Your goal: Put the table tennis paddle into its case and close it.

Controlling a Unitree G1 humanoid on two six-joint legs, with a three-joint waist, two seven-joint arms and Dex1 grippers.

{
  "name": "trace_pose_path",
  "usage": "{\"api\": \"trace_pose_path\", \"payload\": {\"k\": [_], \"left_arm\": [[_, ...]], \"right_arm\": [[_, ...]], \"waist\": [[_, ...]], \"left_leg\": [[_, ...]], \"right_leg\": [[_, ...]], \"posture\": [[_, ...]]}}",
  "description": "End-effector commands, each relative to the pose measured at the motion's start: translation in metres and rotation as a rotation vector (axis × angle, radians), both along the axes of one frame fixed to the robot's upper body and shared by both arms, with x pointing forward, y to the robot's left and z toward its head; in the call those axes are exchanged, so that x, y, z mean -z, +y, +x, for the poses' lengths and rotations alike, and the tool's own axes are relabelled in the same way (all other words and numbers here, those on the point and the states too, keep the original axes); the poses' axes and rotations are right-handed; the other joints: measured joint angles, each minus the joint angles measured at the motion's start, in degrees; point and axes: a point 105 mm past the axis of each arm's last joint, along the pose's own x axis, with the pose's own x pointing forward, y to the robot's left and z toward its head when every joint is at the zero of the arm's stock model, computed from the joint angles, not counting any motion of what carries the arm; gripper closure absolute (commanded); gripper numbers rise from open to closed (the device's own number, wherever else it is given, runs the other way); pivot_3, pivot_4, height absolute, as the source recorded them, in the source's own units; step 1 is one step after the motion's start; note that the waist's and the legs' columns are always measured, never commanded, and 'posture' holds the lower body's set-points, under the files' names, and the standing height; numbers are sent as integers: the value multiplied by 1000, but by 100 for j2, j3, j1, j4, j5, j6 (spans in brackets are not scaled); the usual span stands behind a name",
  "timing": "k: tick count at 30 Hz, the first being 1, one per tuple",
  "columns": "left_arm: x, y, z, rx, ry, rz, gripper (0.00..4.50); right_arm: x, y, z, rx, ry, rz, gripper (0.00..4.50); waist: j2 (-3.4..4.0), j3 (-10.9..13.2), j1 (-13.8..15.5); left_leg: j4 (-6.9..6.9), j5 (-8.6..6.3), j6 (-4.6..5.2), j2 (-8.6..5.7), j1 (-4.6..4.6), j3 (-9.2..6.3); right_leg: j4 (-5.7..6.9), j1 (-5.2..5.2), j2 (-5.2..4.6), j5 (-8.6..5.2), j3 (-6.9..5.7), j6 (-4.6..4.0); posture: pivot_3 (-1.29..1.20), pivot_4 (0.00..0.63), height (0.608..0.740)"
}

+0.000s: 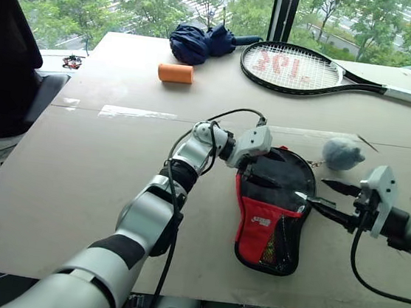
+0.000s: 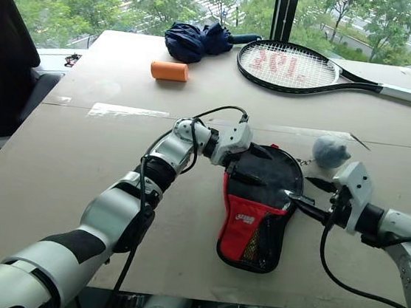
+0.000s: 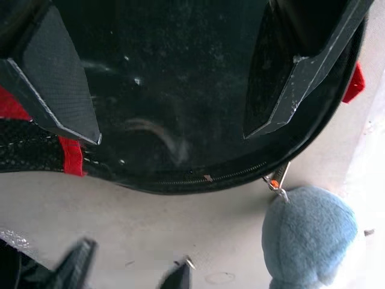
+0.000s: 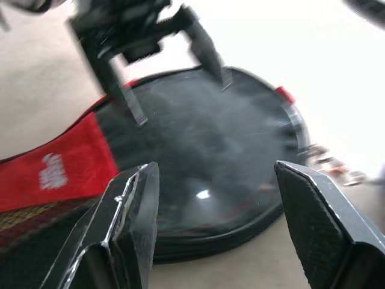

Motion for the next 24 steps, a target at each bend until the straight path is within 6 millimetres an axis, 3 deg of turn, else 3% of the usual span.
{"api": "trace_pose_path", "payload": {"k": [1, 6, 15, 19, 22, 24], "left_arm": [[5, -1, -5, 22, -25, 69, 691], [20, -3, -8, -37, 9, 126, 691], [29, -2, -24, -92, 49, 158, 691], [27, -5, -39, -121, 88, 155, 619], [30, -4, -46, -145, 118, 166, 619], [43, 1, -50, -176, 140, 201, 619]], "right_arm": [[-23, -18, 24, 101, -87, -21, 1431], [-22, -32, 58, 192, -69, -79, 1431], [1, -55, 87, 322, 91, -166, 1431], [3, -58, 85, 325, 150, -162, 2722], [2, -60, 83, 322, 156, -166, 4192], [1, -64, 77, 325, 162, -170, 4429]], "waist": [[1, 0, -6], [1, 0, -1], [6, -2, 1], [8, -4, -4], [9, -4, 11], [10, -5, 17]], "left_leg": [[0, 0, 0, 1, 1, 1], [-1, 0, 0, 1, -1, 2], [-2, 0, 0, 1, -1, 5], [-4, 0, 0, 1, -2, 7], [-4, 0, 0, 1, -2, 5], [-3, 0, 0, 1, -1, 6]], "right_leg": [[0, 0, 1, 0, 1, 0], [1, -3, 0, 0, 1, 0], [1, -6, -3, 0, 6, -1], [1, -7, -3, 0, 9, -1], [0, -6, -3, 0, 8, -1], [-1, -4, -3, 0, 9, -1]], "posture": [[0, 150, 723], [0, 150, 723], [0, 150, 723], [0, 150, 723], [0, 150, 723], [0, 150, 723]]}}
